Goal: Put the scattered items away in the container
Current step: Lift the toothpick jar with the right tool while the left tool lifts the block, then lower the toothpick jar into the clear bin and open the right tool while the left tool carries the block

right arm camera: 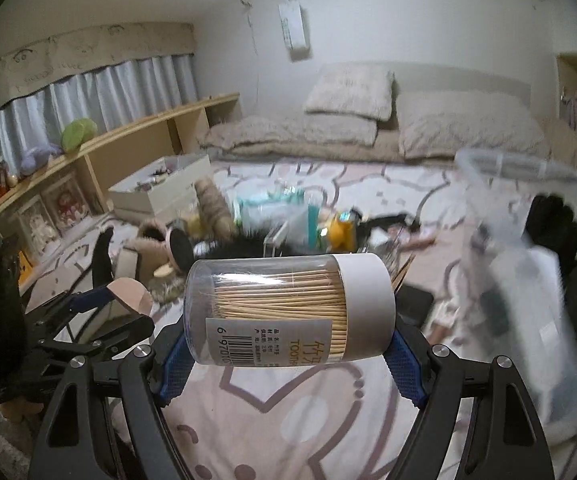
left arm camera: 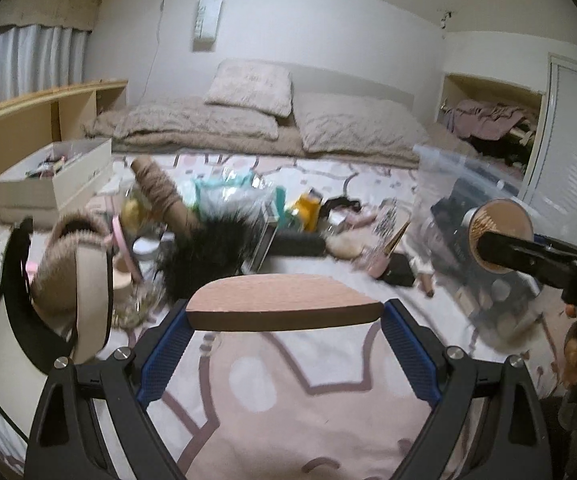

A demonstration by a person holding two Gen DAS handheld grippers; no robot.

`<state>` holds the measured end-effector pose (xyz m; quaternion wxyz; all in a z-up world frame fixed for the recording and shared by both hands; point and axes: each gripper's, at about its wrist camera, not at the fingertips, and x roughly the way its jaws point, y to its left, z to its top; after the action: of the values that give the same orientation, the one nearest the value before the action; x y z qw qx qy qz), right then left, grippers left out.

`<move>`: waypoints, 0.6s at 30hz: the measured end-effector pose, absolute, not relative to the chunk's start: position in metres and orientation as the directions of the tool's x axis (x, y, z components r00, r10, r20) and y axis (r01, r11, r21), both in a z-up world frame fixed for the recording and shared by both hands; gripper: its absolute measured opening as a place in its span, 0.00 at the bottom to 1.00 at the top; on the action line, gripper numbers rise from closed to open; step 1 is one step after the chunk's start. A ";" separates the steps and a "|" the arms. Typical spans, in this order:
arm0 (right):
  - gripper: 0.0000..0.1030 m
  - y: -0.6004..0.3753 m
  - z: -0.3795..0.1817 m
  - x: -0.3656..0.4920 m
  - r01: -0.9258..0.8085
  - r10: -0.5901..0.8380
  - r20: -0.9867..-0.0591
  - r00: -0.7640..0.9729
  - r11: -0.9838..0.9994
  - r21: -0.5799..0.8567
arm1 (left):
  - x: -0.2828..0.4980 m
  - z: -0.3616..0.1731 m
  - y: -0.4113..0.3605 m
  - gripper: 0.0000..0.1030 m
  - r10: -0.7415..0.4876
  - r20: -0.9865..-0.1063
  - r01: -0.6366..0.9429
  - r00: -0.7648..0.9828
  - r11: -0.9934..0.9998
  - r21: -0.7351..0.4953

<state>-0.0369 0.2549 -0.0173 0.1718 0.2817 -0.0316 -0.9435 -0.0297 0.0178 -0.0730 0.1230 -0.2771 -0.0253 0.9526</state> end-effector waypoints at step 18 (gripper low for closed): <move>0.79 0.367 0.047 -0.017 0.138 -0.147 -0.490 -0.859 -0.989 0.054 | -0.016 0.009 0.079 0.91 0.317 -0.405 -0.299 -0.858 -0.948 -0.109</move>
<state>-0.0171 0.3673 0.0475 0.0741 0.2549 -0.0086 -0.9641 -0.0158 0.0795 0.0087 0.1598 -0.2138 -0.0212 0.9635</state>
